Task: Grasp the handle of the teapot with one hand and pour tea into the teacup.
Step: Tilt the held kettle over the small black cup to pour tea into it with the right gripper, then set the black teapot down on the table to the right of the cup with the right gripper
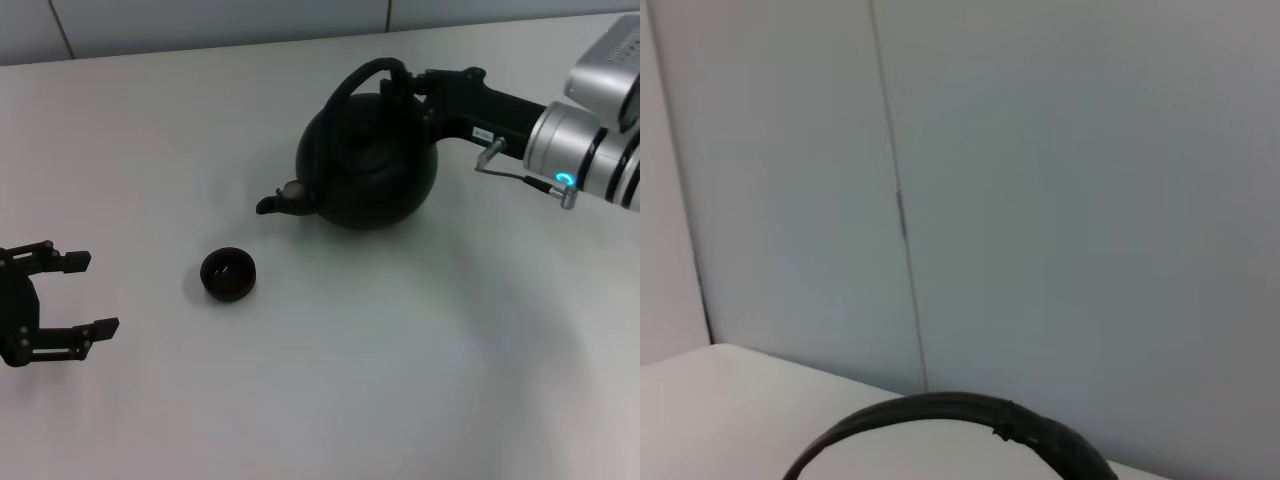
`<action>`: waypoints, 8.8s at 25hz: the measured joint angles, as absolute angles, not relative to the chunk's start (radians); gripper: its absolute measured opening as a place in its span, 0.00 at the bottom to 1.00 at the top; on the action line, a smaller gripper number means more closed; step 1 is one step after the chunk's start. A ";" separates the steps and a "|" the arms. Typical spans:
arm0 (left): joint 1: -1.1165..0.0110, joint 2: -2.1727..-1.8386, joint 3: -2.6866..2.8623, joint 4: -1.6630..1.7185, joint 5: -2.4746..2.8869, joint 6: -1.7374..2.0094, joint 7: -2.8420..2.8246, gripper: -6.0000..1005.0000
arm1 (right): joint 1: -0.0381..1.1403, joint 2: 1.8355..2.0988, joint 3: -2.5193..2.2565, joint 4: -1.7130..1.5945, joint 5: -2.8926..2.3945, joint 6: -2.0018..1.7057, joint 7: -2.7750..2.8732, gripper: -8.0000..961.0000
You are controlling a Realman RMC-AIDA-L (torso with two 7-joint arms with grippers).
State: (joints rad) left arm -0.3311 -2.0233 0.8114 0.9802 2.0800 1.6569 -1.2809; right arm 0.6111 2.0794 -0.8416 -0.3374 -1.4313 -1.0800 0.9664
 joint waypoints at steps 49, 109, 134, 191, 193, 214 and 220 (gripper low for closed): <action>-0.330 -2.020 0.811 0.980 2.082 1.652 -1.281 0.84 | 0.634 2.083 -1.166 -0.600 -1.431 -0.989 0.974 0.15; -0.326 -2.021 0.814 0.978 2.094 1.622 -1.280 0.84 | 0.632 2.083 -1.305 -0.732 -1.492 -0.951 0.966 0.15; -0.322 -2.026 0.811 0.980 2.106 1.621 -1.274 0.84 | 0.621 2.086 -1.311 -0.768 -1.522 -0.949 0.970 0.15; -0.327 -2.032 0.812 0.990 2.106 1.621 -1.272 0.84 | 0.473 2.083 -1.093 -0.491 -1.209 -0.937 1.021 0.16; -0.327 -2.033 0.813 0.990 2.106 1.621 -1.272 0.84 | 0.472 2.083 -1.093 -0.491 -1.209 -0.936 1.024 0.16; -0.330 -2.030 0.811 1.002 2.106 1.621 -1.272 0.84 | 0.489 2.080 -1.093 -0.499 -1.210 -0.905 1.039 0.44; -0.331 -2.034 0.811 1.014 2.106 1.621 -1.272 0.84 | 0.482 2.081 -1.092 -0.501 -1.210 -0.911 1.037 0.61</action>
